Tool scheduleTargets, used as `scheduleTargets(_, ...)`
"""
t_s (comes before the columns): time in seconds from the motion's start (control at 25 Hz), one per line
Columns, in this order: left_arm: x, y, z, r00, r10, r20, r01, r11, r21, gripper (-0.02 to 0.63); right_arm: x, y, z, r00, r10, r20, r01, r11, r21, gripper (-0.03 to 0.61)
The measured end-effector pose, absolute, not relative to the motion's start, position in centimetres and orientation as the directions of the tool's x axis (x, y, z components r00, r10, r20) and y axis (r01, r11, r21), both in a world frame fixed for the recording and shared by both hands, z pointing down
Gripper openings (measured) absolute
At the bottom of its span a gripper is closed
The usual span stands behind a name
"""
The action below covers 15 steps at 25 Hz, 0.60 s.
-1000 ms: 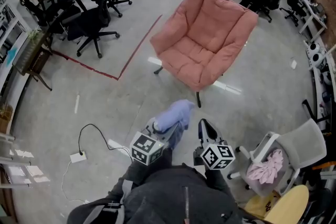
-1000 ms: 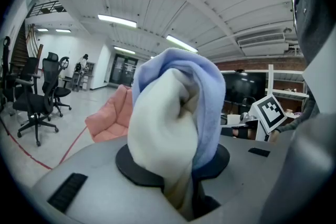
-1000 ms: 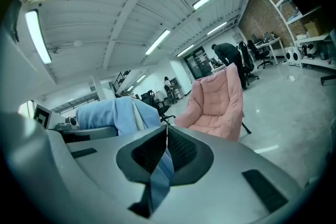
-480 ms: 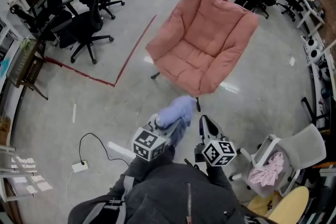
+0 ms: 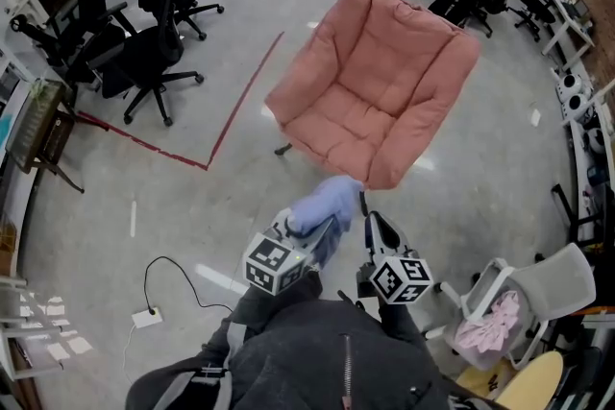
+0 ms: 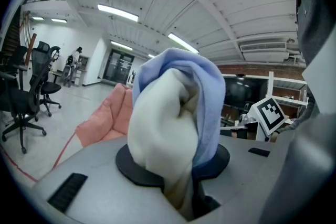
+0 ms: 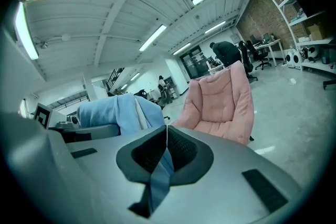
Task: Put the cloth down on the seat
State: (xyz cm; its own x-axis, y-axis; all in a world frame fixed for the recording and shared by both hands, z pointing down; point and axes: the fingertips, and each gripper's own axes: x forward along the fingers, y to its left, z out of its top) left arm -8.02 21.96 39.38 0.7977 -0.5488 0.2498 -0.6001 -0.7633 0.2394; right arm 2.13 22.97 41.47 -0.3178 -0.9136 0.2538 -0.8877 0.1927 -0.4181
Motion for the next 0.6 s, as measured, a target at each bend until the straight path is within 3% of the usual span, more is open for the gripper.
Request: scheduleTargets(0.6, -9.9, 16.6, 40.6, 0.814, -0.518, 0.263, -0.575, -0.781, 0.244, 0.115, -0.5, 17.0, 43.0, -0.323, -0.907, 0.269, -0.869, 0.172, -0.463, 0.012)
